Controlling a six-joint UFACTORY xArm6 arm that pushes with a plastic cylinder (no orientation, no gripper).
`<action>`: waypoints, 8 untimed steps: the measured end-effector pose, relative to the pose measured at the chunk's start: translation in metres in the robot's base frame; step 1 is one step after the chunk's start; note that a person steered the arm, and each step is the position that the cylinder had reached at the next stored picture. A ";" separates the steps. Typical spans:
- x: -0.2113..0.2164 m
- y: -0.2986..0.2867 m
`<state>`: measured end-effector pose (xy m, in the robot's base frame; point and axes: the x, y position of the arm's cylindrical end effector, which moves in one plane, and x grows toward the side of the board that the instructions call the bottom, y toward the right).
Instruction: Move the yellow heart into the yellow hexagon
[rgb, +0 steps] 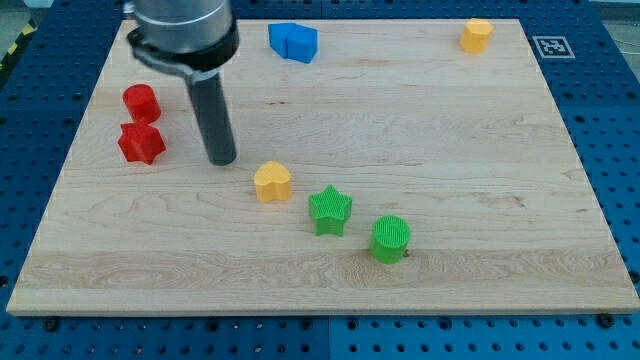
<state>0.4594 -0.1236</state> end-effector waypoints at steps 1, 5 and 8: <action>0.023 0.003; 0.028 0.094; -0.021 0.195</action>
<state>0.4386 0.0711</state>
